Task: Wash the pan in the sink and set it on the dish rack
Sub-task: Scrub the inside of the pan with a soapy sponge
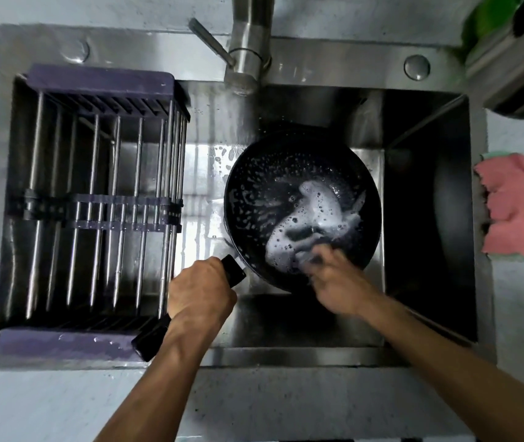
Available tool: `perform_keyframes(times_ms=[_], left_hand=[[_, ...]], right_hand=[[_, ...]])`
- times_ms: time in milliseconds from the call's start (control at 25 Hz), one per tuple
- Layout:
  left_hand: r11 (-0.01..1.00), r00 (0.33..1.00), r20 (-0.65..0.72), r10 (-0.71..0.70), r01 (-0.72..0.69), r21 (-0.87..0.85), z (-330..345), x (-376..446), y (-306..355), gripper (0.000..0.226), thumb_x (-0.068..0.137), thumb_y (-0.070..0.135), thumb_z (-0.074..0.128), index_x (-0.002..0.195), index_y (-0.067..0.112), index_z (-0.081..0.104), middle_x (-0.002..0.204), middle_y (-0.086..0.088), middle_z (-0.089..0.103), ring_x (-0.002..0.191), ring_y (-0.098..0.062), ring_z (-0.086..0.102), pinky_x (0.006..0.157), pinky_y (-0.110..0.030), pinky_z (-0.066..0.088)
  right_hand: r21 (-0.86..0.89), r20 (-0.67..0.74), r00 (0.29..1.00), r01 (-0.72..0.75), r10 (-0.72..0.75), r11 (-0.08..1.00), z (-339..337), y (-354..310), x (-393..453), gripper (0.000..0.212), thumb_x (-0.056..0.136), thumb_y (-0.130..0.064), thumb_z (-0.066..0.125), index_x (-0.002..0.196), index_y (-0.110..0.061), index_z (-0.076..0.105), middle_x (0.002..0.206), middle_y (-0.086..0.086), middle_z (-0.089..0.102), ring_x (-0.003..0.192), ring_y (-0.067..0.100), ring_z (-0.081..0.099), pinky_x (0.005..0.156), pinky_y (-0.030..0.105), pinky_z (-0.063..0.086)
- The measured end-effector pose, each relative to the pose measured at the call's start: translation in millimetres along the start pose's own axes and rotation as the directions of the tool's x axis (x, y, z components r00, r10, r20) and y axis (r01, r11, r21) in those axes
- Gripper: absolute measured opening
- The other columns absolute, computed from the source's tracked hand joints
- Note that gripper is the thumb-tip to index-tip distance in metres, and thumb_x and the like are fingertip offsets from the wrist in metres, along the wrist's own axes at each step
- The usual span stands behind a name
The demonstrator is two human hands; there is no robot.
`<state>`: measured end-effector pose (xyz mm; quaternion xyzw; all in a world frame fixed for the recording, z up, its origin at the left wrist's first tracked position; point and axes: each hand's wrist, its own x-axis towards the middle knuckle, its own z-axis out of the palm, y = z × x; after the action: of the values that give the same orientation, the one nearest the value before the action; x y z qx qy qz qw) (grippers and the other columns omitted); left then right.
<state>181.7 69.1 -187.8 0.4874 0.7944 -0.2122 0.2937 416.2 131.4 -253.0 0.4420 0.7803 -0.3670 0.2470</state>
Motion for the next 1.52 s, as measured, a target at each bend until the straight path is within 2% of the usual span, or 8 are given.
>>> perform_keyframes(times_ms=[160, 320, 520, 880, 1040, 1200, 1360, 1520], left_hand=[[1.0, 1.0, 0.005, 0.002, -0.002, 0.015, 1, 0, 1, 0.032, 0.082, 0.024, 0.063, 0.113, 0.015, 0.059, 0.103, -0.005, 0.066, 0.093, -0.026, 0.066, 0.069, -0.03, 0.042], [1.0, 1.0, 0.018, 0.008, -0.009, 0.017, 0, 2, -1, 0.031, 0.082, 0.024, 0.062, 0.112, 0.016, 0.059, 0.103, -0.005, 0.066, 0.094, -0.026, 0.065, 0.069, -0.03, 0.041], [1.0, 1.0, 0.02, 0.012, -0.012, 0.01, 2, 7, -3, 0.032, 0.081, 0.025, 0.061, 0.111, 0.016, 0.058, 0.104, -0.005, 0.066, 0.094, -0.026, 0.065, 0.069, -0.03, 0.042], [1.0, 1.0, 0.031, 0.0, 0.0, 0.009, 1, 5, -2, 0.031, 0.083, 0.022, 0.061, 0.113, 0.017, 0.058, 0.106, -0.004, 0.065, 0.095, -0.026, 0.065, 0.073, -0.031, 0.045], [1.0, 0.999, 0.043, 0.009, -0.01, 0.017, 2, 7, -1, 0.033, 0.083, 0.025, 0.06, 0.114, 0.017, 0.057, 0.109, -0.004, 0.064, 0.1, -0.026, 0.065, 0.078, -0.032, 0.048], [1.0, 0.999, 0.038, 0.006, -0.007, 0.028, 4, 8, -2, 0.032, 0.082, 0.026, 0.062, 0.113, 0.017, 0.057, 0.107, -0.004, 0.065, 0.097, -0.025, 0.065, 0.073, -0.03, 0.045], [1.0, 0.999, 0.041, 0.01, -0.011, 0.025, 5, 7, -3, 0.033, 0.08, 0.026, 0.063, 0.112, 0.018, 0.058, 0.103, -0.003, 0.065, 0.093, -0.026, 0.066, 0.068, -0.028, 0.042], [1.0, 0.999, 0.041, 0.016, -0.017, 0.02, 2, 6, -1, 0.034, 0.081, 0.029, 0.063, 0.112, 0.019, 0.056, 0.104, -0.002, 0.065, 0.094, -0.024, 0.065, 0.068, -0.028, 0.041]], right_hand=[[-0.101, -0.025, 0.999, -0.037, 0.035, 0.994, -15, -2, -4, 0.043, 0.108, -0.036, 0.03, 0.13, -0.02, 0.064, 0.141, 0.002, 0.052, 0.131, 0.021, 0.044, 0.106, 0.028, 0.031], [0.401, 0.063, 0.953, 0.249, -0.297, 0.882, -9, -58, 24, 0.054, 0.11, -0.042, 0.026, 0.16, -0.023, 0.018, 0.167, -0.013, 0.003, 0.151, 0.003, -0.004, 0.117, 0.014, -0.006], [0.102, -0.045, 0.982, -0.18, 0.185, 0.978, -34, 3, 85, 0.066, 0.106, -0.055, 0.02, 0.16, -0.028, -0.006, 0.163, -0.008, -0.027, 0.151, 0.017, -0.024, 0.123, 0.044, -0.009], [0.203, 0.029, 0.983, -0.183, 0.181, 0.962, -29, -1, 78, 0.065, 0.106, -0.055, 0.02, 0.161, -0.028, -0.002, 0.162, -0.007, -0.03, 0.148, 0.019, -0.03, 0.124, 0.05, -0.008], [0.359, 0.014, 0.982, 0.173, -0.191, 0.917, -13, -50, 93, 0.059, 0.108, -0.044, 0.026, 0.161, -0.031, 0.002, 0.163, -0.01, -0.026, 0.149, 0.017, -0.027, 0.117, 0.039, -0.016], [0.108, -0.084, 0.986, -0.136, 0.145, 0.985, -30, 8, 84, 0.06, 0.109, -0.043, 0.018, 0.158, -0.023, -0.01, 0.158, -0.003, -0.032, 0.144, 0.019, -0.033, 0.114, 0.036, -0.022], [0.541, -0.053, 0.962, 0.254, -0.27, 0.801, -1, -74, 83, 0.057, 0.11, -0.034, 0.031, 0.16, -0.025, 0.006, 0.163, -0.014, -0.018, 0.15, 0.009, -0.02, 0.124, 0.035, -0.012], [0.372, -0.214, 0.959, -0.096, 0.186, 0.923, -41, -38, 132, 0.061, 0.108, -0.045, 0.022, 0.159, -0.031, -0.008, 0.163, -0.011, -0.027, 0.149, 0.012, -0.027, 0.124, 0.044, -0.01]])
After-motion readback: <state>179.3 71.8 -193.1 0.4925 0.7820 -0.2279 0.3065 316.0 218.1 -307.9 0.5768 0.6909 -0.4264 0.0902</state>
